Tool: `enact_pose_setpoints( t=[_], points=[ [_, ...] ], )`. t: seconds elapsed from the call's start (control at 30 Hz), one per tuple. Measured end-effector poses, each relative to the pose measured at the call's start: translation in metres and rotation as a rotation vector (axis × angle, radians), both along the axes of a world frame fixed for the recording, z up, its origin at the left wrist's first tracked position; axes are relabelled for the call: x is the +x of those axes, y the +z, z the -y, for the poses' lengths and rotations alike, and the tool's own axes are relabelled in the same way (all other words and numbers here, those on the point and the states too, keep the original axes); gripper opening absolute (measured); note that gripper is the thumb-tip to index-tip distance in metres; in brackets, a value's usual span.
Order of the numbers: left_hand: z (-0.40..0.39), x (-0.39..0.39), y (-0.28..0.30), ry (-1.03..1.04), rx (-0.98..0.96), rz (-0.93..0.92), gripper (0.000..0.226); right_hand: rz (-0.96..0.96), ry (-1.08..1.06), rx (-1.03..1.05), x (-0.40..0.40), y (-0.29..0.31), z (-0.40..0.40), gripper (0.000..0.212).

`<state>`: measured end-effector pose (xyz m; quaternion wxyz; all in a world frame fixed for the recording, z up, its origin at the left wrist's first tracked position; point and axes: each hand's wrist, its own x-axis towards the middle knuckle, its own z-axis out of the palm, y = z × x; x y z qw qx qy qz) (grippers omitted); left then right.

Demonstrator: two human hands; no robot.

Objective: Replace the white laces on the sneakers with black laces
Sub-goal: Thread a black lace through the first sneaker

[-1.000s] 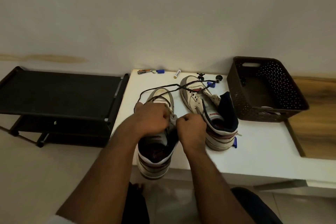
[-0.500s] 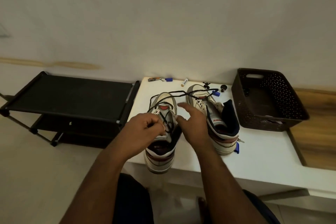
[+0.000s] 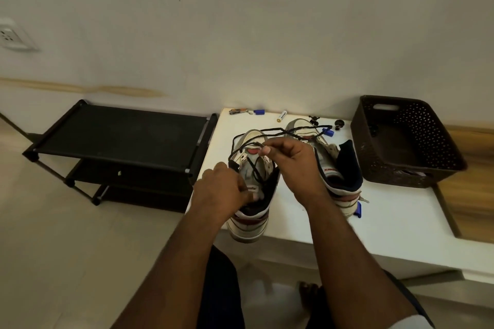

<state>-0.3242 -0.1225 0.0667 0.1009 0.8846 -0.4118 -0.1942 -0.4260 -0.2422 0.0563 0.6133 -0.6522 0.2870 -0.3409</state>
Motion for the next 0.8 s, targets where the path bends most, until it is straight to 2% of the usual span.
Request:
enact_pose_setpoints(
  t=[0.1,0.2,0.3,0.37,0.53,0.7,0.8],
  points=[
    [0.006,-0.009,-0.006,0.049,0.163,0.024,0.059,0.022,0.004,0.003,-0.001,0.002,-0.003,0.015],
    [0.012,-0.016,-0.010,0.053,0.170,0.080,0.050,0.020,-0.002,0.028,0.000,-0.001,-0.004,0.015],
    [0.010,-0.015,-0.009,0.058,0.125,0.059,0.037,0.027,-0.015,0.038,0.003,-0.001,-0.003,0.016],
    [0.007,-0.010,-0.005,0.077,-0.017,0.005,0.024,0.039,-0.029,0.050,0.004,0.001,-0.002,0.017],
    [0.017,0.003,0.037,0.209,-0.606,-0.110,0.013,0.157,-0.034,0.114,0.009,0.009,0.001,0.018],
    [0.058,0.023,0.054,0.274,-0.912,-0.149,0.029,0.282,-0.112,0.097,0.035,0.031,0.023,0.013],
    [0.083,0.028,0.054,0.283,-1.033,-0.208,0.026,0.321,-0.119,0.095,0.050,0.041,0.039,0.012]
  ],
)
